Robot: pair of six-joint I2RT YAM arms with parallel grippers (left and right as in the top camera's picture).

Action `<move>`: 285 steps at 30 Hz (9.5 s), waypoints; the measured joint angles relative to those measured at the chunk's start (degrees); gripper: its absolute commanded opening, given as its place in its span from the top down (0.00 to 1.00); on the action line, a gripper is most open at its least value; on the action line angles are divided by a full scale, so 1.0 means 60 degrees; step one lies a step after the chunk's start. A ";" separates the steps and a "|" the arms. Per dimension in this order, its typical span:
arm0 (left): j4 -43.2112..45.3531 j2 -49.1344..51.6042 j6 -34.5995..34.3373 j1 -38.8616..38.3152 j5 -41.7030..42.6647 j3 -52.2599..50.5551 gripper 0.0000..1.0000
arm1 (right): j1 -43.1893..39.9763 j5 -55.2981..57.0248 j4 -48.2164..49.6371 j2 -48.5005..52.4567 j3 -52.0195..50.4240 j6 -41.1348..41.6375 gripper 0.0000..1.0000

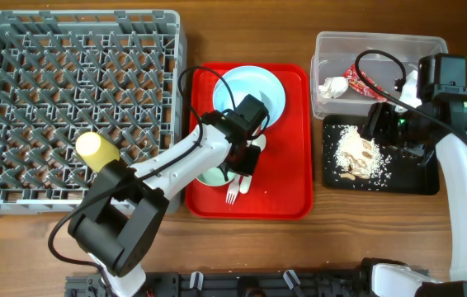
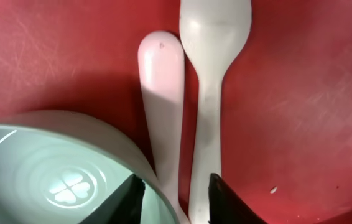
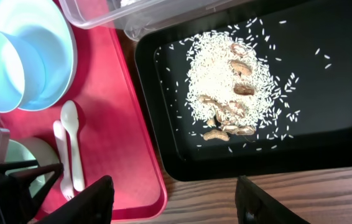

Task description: Sort waste into correct bins and load items into the dishwasher rack

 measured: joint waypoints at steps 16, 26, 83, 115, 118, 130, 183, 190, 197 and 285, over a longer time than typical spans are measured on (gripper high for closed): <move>-0.1392 -0.0678 -0.0004 -0.0015 -0.0244 0.0761 0.96 | 0.0000 0.0000 -0.0142 0.0000 0.0000 0.0000 0.37; -0.1851 -0.3238 0.1144 0.4003 0.1322 0.3002 0.96 | 0.0000 -0.0004 -0.0146 0.0000 0.0000 0.0000 0.37; -0.0634 -0.2448 0.3213 0.4554 0.3381 0.3126 0.00 | -0.0087 0.1042 -0.0441 0.0000 0.0011 0.0550 0.37; 0.2284 0.2218 0.3213 0.1024 -0.0535 0.3144 0.96 | -0.0106 0.1290 -0.0605 0.0000 0.0015 0.0627 0.37; 0.1836 0.1096 0.3209 0.1035 -0.0135 0.3144 0.96 | -0.0106 0.1290 -0.0630 0.0000 0.0015 0.0630 0.37; 0.1632 -0.1279 0.2721 0.6579 0.6357 0.3337 0.96 | -0.0106 0.1290 -0.0641 0.0000 0.0015 0.0656 0.37; -0.4390 -0.1585 -0.0426 0.2524 0.0579 0.3271 0.00 | -0.0106 0.1716 -0.0594 0.0000 0.0015 0.0685 0.31; -0.3712 -0.1151 -0.1566 0.0583 -0.0514 0.1337 0.00 | -0.0106 0.1719 -0.0605 0.0000 0.0015 0.0681 0.31; -0.1158 -0.1064 -0.1792 -0.0554 -0.1031 -0.1249 0.12 | -0.0106 0.1716 -0.0732 0.0000 0.0015 0.0685 0.32; -0.1191 -0.1923 0.1468 0.4575 -0.1494 0.0073 0.60 | -0.0106 0.1716 -0.1100 0.0000 0.0015 0.0648 0.32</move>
